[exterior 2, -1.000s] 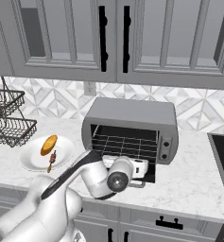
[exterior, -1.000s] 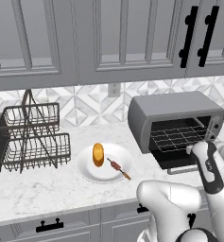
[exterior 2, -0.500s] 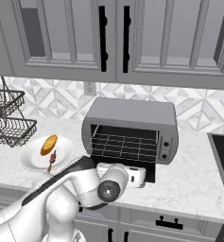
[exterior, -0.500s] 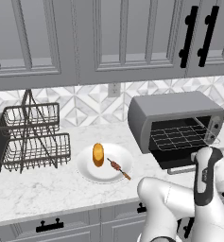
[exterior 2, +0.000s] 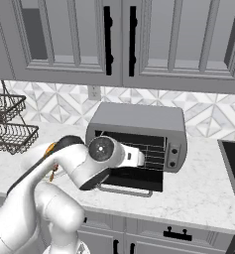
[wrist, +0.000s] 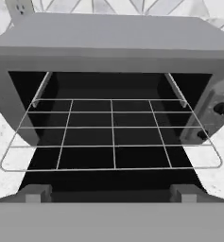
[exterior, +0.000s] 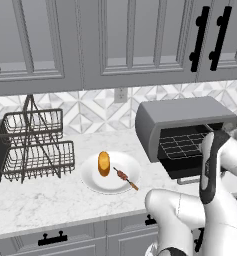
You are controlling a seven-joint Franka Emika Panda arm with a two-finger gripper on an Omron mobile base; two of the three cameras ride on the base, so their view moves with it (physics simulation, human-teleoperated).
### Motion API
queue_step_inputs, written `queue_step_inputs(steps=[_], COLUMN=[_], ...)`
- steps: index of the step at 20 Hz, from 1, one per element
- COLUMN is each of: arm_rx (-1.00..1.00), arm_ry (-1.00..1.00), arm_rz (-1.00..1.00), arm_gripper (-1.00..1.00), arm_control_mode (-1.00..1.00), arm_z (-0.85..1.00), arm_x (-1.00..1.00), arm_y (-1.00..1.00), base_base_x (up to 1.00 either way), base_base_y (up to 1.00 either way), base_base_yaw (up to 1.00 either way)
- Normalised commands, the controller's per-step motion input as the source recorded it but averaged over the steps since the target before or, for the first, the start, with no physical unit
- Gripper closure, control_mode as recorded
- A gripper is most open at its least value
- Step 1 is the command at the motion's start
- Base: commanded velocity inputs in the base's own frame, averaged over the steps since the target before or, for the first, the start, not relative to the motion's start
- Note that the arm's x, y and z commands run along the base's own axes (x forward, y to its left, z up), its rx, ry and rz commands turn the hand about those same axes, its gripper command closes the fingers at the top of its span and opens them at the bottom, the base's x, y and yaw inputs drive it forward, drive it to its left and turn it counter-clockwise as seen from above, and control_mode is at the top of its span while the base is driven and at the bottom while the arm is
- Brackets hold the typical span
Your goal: Pick up the kebab skewer and baguette bread, and place them inside the toaster oven. Close the toaster oven door and start by setting the timer.
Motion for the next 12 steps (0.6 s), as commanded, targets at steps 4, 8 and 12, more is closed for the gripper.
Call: queue_step_inputs(steps=[4, 8, 12], arm_rx=[0.0, 0.0, -0.01], arm_ry=[0.58, 0.48, 0.27], arm_rz=[0.08, 0.11, 0.07], arm_gripper=[-1.0, -1.0, -1.0], arm_control_mode=[-1.0, -1.0, -1.0], arm_z=[0.78, 0.29, 0.0], arm_x=[0.31, 0.3, 0.0], arm_y=[0.88, 1.0, 1.0], base_base_x=[0.0, 0.0, 0.0], base_base_y=[0.0, 0.0, 0.0], base_base_yaw=[0.0, 0.0, 0.0])
